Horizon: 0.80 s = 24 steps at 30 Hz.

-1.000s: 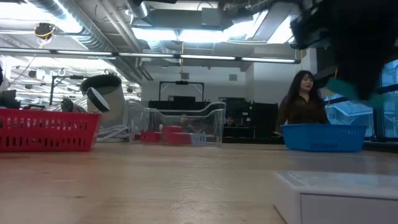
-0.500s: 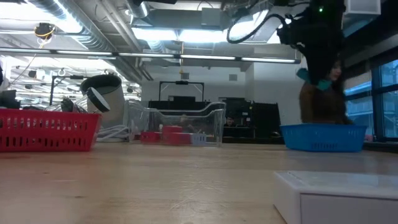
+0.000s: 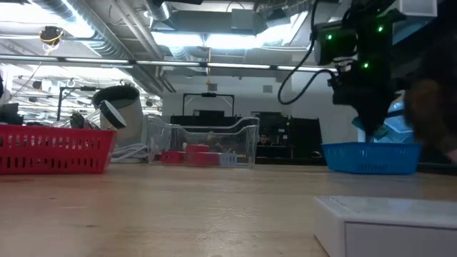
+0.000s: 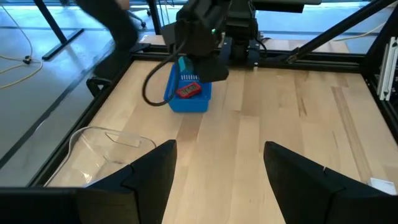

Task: Pick & Place Office items
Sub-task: Put the blue digital timer into the blue bin

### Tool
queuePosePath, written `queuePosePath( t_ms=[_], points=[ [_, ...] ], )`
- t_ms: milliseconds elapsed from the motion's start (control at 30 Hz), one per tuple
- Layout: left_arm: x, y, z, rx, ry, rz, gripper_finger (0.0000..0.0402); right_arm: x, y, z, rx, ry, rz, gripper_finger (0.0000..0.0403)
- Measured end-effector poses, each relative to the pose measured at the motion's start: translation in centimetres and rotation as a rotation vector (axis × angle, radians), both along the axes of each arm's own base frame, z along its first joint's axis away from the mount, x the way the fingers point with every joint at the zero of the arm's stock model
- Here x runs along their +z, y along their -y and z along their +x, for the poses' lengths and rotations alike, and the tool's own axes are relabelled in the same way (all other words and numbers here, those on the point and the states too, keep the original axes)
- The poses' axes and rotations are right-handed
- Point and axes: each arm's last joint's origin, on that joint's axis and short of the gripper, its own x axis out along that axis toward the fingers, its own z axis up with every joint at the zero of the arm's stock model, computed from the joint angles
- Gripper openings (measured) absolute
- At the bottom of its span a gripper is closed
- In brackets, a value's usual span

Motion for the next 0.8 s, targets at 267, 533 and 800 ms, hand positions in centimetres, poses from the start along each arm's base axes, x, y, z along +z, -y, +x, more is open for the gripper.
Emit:
queuePosePath(
  t_ms=[267,533,800],
  points=[
    [0.0,0.0,0.0,0.0,0.0,0.0,0.0239,-1.1,1.1,0.6,0.059,0.083,0.005,0.0165],
    [0.0,0.0,0.0,0.0,0.0,0.0,0.0239,-2.5,0.9,0.7,0.125,0.116,0.036,0.0165],
    [0.0,0.0,0.0,0.0,0.0,0.0,0.0239,-3.9,0.8,0.3,0.126,0.131,0.036,0.0165]
  ],
)
